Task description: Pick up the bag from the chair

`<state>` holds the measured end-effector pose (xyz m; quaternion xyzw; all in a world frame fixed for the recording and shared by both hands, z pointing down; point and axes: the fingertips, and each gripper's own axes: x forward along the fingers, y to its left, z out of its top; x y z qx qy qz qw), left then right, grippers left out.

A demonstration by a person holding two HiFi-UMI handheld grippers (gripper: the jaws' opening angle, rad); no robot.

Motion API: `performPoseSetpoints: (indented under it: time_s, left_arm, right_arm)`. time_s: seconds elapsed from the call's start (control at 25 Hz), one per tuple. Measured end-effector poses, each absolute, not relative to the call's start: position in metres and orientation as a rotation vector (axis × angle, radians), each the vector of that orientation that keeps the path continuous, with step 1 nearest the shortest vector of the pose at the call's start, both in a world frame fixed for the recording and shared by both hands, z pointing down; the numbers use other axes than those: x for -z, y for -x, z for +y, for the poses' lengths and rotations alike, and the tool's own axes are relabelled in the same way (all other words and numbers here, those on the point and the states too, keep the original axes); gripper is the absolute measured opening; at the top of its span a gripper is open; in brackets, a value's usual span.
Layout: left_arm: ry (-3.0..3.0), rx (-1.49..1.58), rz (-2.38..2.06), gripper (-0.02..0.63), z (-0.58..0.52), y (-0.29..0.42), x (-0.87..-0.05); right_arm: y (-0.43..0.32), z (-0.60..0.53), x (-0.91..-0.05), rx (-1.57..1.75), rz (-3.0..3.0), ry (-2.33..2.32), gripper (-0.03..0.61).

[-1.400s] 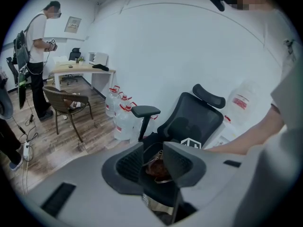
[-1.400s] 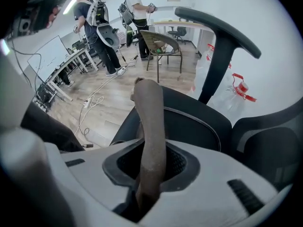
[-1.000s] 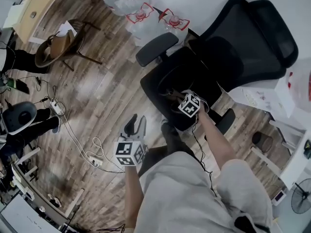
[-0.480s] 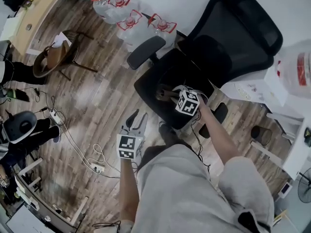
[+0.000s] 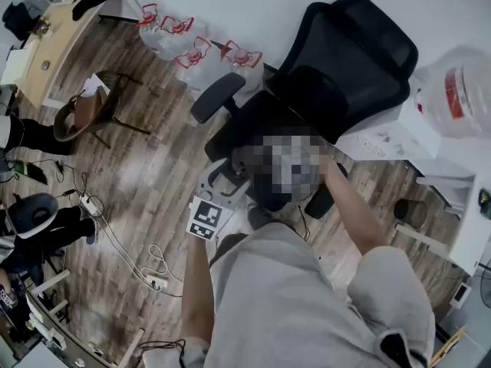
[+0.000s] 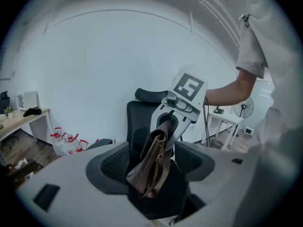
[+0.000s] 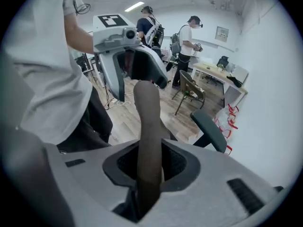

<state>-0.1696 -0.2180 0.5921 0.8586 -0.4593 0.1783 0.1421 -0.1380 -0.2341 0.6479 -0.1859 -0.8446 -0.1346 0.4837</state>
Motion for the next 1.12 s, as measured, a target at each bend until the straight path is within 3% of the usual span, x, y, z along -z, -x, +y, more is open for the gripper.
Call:
performPoseSetpoints:
  time_s: [0.24,0.28,0.32,0.36,0.56,0.64,0.92,1.12]
  left_arm:
    - [-2.59,-0.539,-1.284,0.281,-0.221,0.143,-0.568]
    - [-2.619,-0.531,-1.296,0.265,-0.221,0.14,-0.561]
    - [-2.648,-0.52,-1.312,0.161,-0.221,0.137,-0.554]
    - [-2.673,-0.512,-1.327,0.12,-0.22,0.135,-0.547]
    - [-2.701,-0.506,-1.362,0.061,-0.223,0.139,-0.524]
    - [-2.701,-0.481,-1.326,0.054,-0.222,0.14,-0.521]
    - [-2.7,-0.302,-1.303,0.048,-0.231,0.157,-0.471]
    - [-2.795,-0.227,-1.254,0.048,-0.249,0.165,-0.424]
  right_arm:
    - [0.139,-0.214,-0.591,0.395,-2.064,0.585,0.091]
    - [0.14,-0.212,-0.584,0.401,-2.069,0.604,0.091]
    - [0.14,-0.21,-0.578,0.398,-2.077,0.62,0.091]
    - [0.139,-0.209,-0.572,0.385,-2.092,0.635,0.092]
    - [0.147,-0.216,-0.55,0.313,-2.198,0.655,0.099]
    - [0.149,-0.219,-0.546,0.301,-2.231,0.618,0.126]
    - [0.14,-0.272,-0.519,0.121,-2.501,0.293,0.308]
    - [0.118,-0.313,-0.479,-0.214,-2.929,-0.057,0.33]
